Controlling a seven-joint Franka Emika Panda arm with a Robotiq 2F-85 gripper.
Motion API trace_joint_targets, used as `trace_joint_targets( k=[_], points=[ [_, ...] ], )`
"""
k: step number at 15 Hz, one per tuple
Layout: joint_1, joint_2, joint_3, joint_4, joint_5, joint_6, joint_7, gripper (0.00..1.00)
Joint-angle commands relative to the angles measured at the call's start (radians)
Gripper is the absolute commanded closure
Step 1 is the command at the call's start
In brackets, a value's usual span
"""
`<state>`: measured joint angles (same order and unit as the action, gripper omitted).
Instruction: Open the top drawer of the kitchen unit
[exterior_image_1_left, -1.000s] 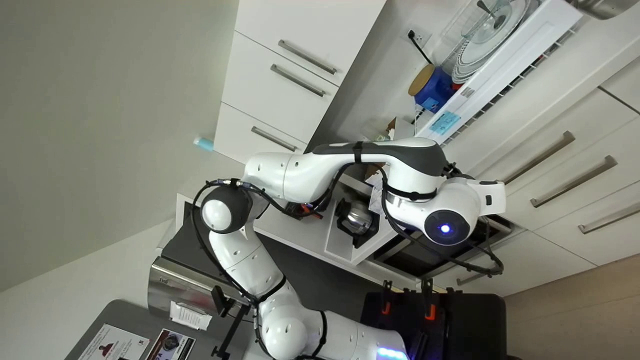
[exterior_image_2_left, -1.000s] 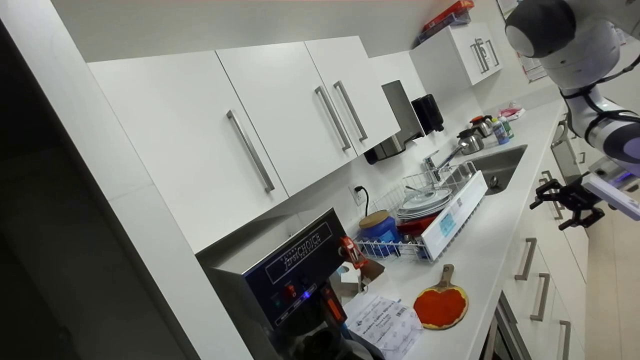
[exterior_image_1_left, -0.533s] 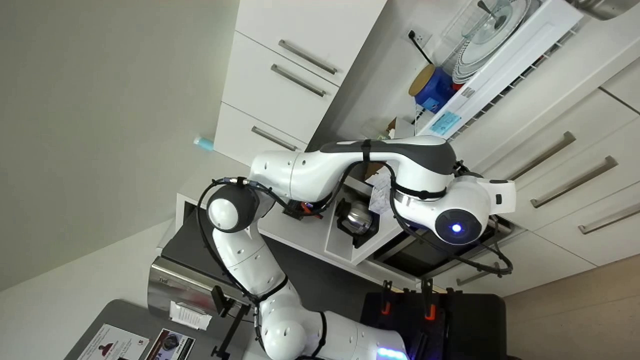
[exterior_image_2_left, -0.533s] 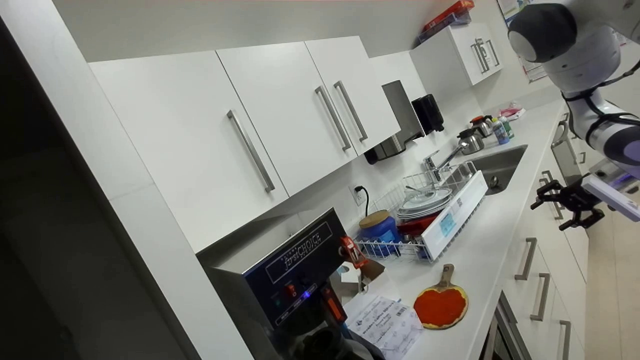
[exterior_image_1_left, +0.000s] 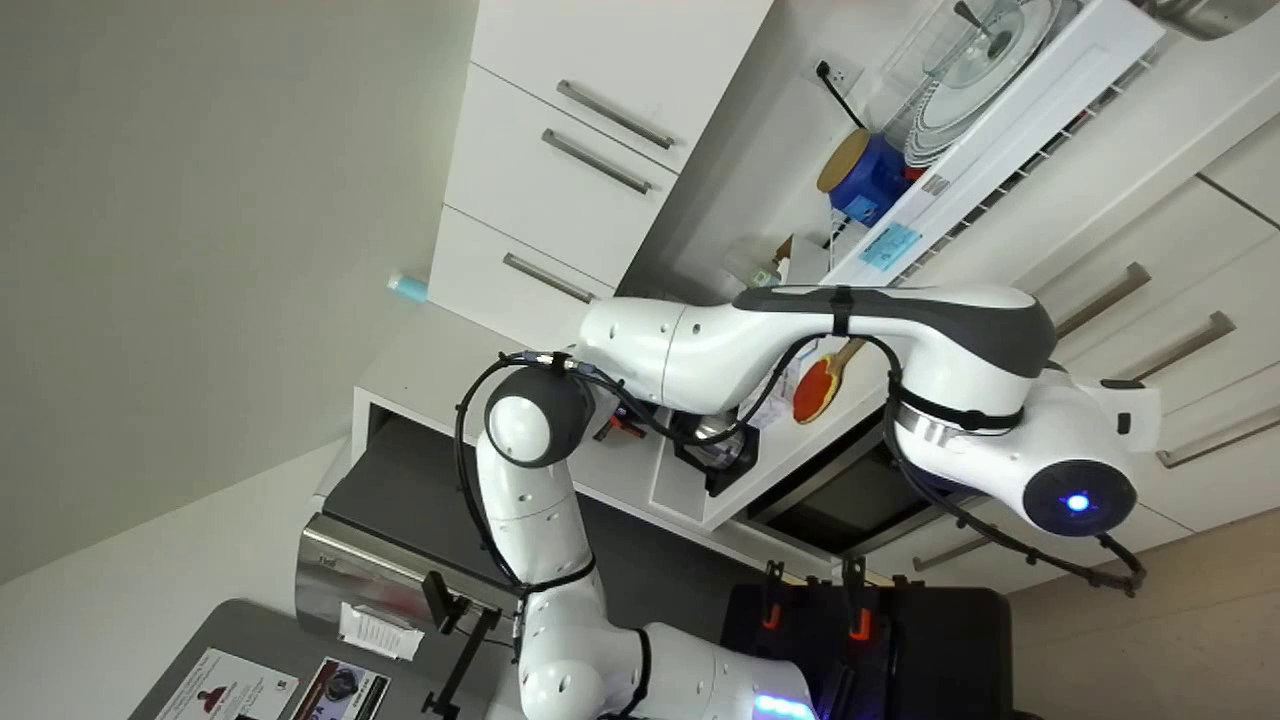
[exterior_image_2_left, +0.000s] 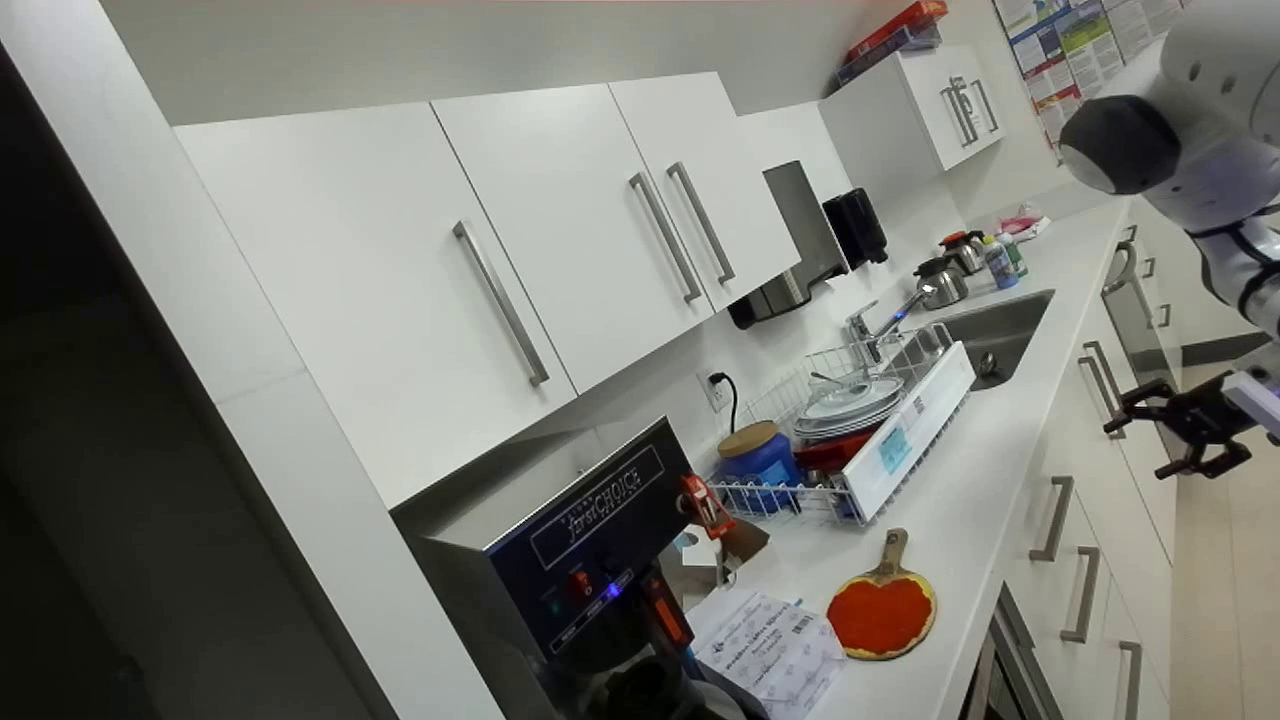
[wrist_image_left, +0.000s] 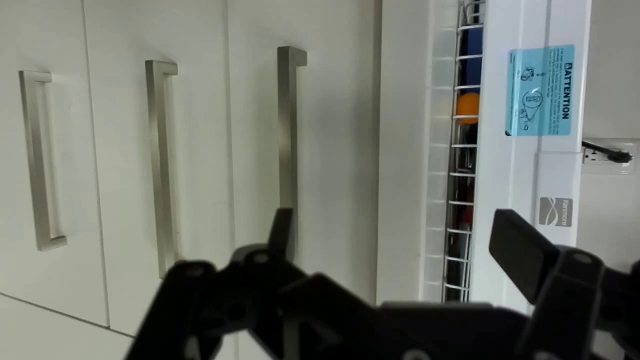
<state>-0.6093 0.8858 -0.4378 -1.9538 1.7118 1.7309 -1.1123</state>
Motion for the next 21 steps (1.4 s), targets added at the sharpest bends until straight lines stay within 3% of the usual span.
trace_joint_targets(
  k=[1,9,21],
  points=[
    [-0.072,0.132,0.049,0.148,0.018,-0.066,0.009,0.00],
    [-0.071,0.190,0.072,0.192,0.034,-0.036,0.006,0.00],
    [-0.081,0.404,0.162,0.399,0.212,-0.041,-0.006,0.00]
  ],
)
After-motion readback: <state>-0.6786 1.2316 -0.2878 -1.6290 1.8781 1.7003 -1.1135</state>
